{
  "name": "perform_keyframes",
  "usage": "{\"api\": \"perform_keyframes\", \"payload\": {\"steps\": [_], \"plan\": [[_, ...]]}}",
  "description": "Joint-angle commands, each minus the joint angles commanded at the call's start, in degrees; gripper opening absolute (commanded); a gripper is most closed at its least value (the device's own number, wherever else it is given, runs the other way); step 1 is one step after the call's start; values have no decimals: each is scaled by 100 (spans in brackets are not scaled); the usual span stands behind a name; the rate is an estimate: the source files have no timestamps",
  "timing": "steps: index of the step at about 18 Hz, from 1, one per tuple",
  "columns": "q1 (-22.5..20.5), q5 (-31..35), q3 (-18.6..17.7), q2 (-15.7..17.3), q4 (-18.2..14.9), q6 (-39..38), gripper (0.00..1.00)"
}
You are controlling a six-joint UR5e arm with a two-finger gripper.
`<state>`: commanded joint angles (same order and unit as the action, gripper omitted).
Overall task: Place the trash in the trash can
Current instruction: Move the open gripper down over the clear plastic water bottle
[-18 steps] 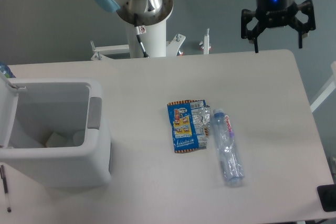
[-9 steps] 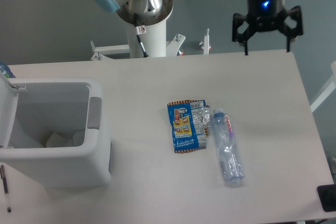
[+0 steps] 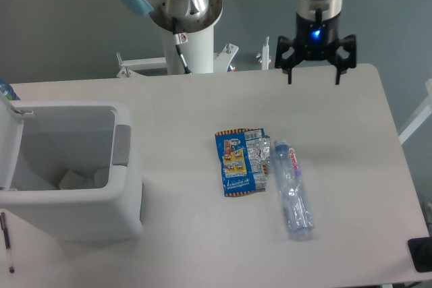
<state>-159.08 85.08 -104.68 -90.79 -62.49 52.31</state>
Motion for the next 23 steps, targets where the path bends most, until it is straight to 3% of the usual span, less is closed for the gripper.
{"api": "perform_keyframes", "payload": {"steps": [2,4,6,7,8,17,23], "plan": [[96,0,26,-192,183,-264,100],[184,-17,70,-456,683,-571,100],[228,-105,131,-641,913,-958,100],[237,-262,341,-938,1097,-1229,100],[307,-368,830,-1437,1168,-1641,100],[703,-755,2284,-3058,1195,-2128,100],[958,-853,2443,-3463,1274,-2119,100]]}}
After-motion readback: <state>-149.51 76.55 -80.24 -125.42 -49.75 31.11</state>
